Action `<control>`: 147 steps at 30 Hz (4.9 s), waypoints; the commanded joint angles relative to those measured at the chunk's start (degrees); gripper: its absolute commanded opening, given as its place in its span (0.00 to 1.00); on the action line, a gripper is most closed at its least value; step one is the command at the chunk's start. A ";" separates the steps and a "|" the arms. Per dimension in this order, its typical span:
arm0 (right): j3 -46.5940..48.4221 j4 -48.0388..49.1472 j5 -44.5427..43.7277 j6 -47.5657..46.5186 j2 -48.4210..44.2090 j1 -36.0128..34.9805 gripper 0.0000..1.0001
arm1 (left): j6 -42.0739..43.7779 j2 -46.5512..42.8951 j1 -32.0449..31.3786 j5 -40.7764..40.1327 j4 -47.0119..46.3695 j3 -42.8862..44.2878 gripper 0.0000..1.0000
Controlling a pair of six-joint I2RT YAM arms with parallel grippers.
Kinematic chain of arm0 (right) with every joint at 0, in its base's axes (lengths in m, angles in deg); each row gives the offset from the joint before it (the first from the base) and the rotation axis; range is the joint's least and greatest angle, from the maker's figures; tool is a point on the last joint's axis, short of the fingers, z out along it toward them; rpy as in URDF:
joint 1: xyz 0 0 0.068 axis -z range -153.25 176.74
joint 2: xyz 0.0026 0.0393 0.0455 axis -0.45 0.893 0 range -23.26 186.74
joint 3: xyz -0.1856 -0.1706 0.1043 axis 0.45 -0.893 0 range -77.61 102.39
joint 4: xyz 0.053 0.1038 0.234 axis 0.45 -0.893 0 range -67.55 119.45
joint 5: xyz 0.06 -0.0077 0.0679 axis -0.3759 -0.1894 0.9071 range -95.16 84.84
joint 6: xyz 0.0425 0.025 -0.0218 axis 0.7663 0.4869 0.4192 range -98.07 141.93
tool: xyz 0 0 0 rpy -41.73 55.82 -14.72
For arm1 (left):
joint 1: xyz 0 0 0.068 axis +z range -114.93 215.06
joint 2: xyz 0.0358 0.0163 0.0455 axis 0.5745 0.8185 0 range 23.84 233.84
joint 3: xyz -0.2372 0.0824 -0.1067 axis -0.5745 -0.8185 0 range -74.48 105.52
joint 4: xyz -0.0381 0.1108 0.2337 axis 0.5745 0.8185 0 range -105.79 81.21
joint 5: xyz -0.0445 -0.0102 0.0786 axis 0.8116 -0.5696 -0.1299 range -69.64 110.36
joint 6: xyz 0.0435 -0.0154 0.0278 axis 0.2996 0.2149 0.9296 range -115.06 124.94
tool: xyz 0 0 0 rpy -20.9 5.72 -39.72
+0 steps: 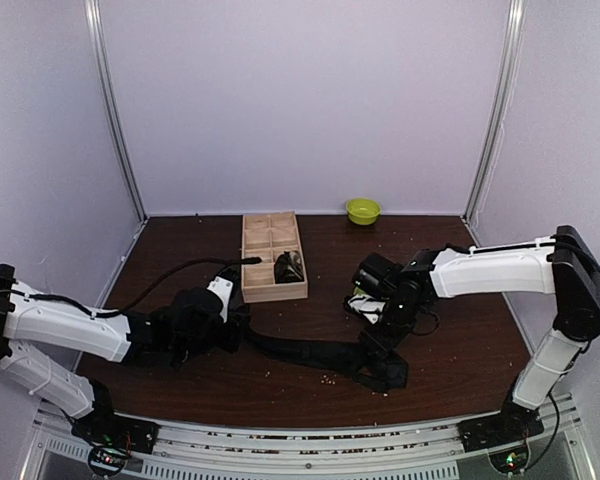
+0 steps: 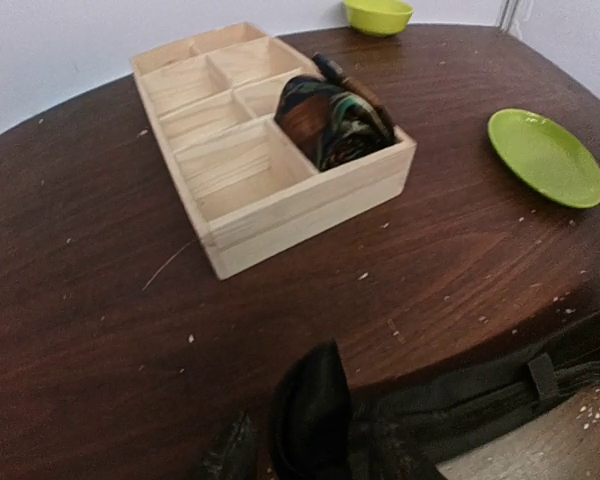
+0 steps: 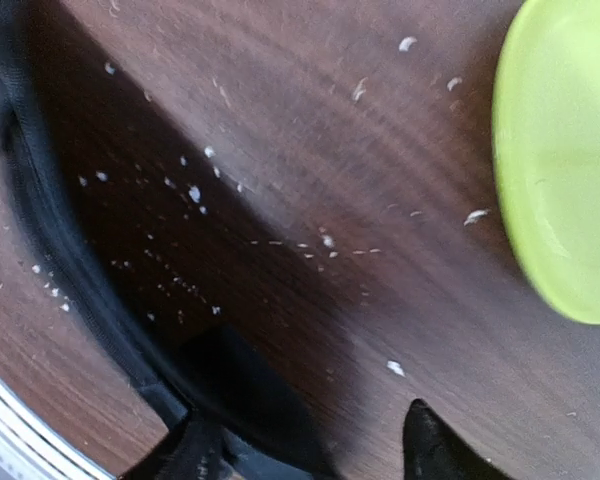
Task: Roll the ties
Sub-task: Flatten out the tie at the center of the board, then adjust the tie at the center of the board.
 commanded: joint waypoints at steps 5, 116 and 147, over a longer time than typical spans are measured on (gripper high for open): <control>-5.18 2.49 2.10 5.44 -15.67 2.99 0.69 | -14.76 -8.80 8.35 -2.29 12.88 -4.41 0.58; -5.42 5.60 -11.09 0.71 -1.08 1.16 0.72 | 7.37 -6.89 10.47 12.18 6.40 4.26 0.98; -25.63 29.08 15.10 14.55 -10.15 24.46 0.07 | 37.63 41.61 1.85 53.25 13.02 50.18 0.44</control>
